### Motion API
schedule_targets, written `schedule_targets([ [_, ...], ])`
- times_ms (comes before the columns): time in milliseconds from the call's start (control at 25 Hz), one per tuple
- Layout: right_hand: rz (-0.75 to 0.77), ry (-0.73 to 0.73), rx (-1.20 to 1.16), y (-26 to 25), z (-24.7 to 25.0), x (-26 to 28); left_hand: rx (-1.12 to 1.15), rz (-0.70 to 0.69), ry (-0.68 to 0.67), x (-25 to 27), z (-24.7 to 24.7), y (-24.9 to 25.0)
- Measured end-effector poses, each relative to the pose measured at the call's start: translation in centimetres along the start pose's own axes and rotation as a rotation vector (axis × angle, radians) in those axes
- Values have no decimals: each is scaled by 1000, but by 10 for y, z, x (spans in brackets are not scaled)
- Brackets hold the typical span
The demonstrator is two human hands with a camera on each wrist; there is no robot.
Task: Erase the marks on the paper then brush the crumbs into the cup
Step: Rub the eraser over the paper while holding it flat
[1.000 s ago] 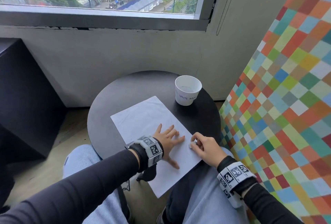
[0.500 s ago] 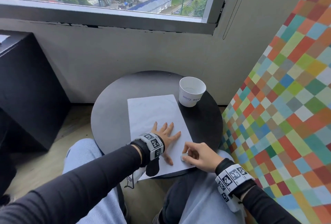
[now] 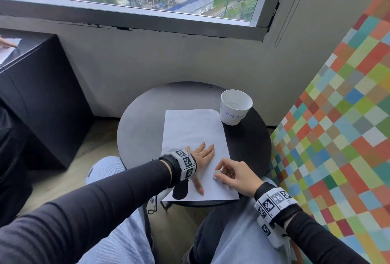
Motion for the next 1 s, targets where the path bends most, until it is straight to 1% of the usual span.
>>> schedule_targets([
  [120, 18, 11, -19, -4, 0, 0, 4, 6, 3, -1, 0, -1],
  [280, 11, -25, -37, -5, -3, 2, -27, 40, 13, -1, 1, 1],
  [480, 4, 66, 42, -8, -3, -2, -94, 78, 36, 0, 5, 5],
  [520, 0, 58, 38, -8, -3, -1, -102, 87, 43, 0, 5, 5],
  [640, 8, -25, 1, -8, -5, 3, -123, 134, 69, 0, 5, 3],
  [680, 8, -23, 10, -9, -5, 3, -127, 153, 75, 0, 6, 2],
  [800, -24, 90, 62, -7, 0, -2, -121, 167, 83, -1, 7, -1],
  [840, -30, 90, 66, -6, 1, -3, -120, 169, 83, -2, 7, -1],
  [960, 3, -56, 14, -5, -5, 3, -123, 202, 68, 2, 8, 2],
  [1000, 12, -69, 6, -6, -5, 5, -135, 211, 66, 4, 10, 5],
])
Point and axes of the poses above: each hand's wrist, its own x-axis away from the middle knuckle, its own z-axis out of the back of the hand, y = z × x, the point moved 7 cm from there along -x, towards the middle knuckle, and after that the axes turned 12 degrees about x, right-handed, at the moved point
